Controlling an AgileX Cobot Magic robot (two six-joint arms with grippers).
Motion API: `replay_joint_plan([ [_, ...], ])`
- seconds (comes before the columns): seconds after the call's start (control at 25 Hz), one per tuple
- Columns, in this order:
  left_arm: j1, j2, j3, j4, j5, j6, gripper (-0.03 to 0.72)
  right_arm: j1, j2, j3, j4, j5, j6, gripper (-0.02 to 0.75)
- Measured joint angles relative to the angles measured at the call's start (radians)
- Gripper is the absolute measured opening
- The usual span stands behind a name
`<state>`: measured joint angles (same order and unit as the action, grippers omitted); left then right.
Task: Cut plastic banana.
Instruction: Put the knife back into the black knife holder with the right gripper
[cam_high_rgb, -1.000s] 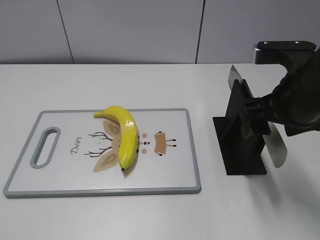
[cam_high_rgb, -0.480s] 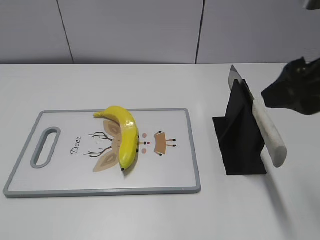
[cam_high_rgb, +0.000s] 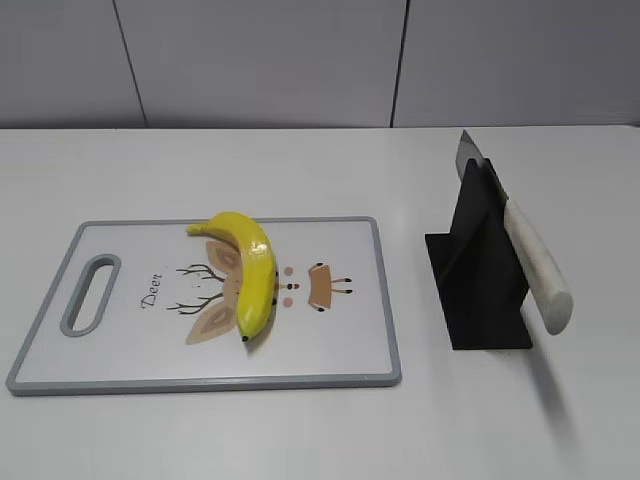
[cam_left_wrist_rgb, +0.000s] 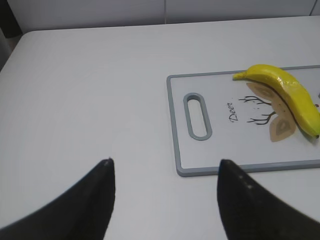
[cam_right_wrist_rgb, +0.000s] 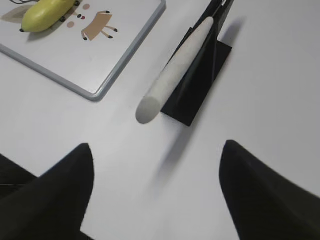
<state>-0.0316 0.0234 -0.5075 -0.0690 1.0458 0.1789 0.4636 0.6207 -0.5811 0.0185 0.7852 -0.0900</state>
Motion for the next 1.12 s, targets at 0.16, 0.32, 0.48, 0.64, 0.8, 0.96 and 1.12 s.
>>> replay_joint_plan([
  [0.16, 0.0, 0.0, 0.0, 0.0, 0.0, 0.0, 0.606, 0.0, -0.166, 0.011, -0.006, 0.088, -0.001, 0.592],
  [0.32, 0.0, 0.0, 0.0, 0.0, 0.0, 0.0, 0.597, 0.0, -0.293, 0.042, -0.018, 0.112, -0.003, 0.592],
  [0.48, 0.0, 0.0, 0.0, 0.0, 0.0, 0.0, 0.594, 0.0, -0.395, 0.123, -0.027, 0.116, -0.004, 0.587],
  [0.64, 0.0, 0.0, 0.0, 0.0, 0.0, 0.0, 0.592, 0.0, -0.447, 0.161, -0.036, 0.153, -0.004, 0.568],
  [0.8, 0.0, 0.0, 0.0, 0.0, 0.0, 0.0, 0.591, 0.0, -0.458, 0.161, -0.038, 0.153, -0.004, 0.55],
  [0.96, 0.0, 0.0, 0.0, 0.0, 0.0, 0.0, 0.591, 0.0, -0.49, 0.162, -0.039, 0.153, -0.003, 0.549],
  [1.12, 0.0, 0.0, 0.0, 0.0, 0.0, 0.0, 0.591, 0.0, -0.587, 0.163, -0.04, 0.154, -0.003, 0.547],
])
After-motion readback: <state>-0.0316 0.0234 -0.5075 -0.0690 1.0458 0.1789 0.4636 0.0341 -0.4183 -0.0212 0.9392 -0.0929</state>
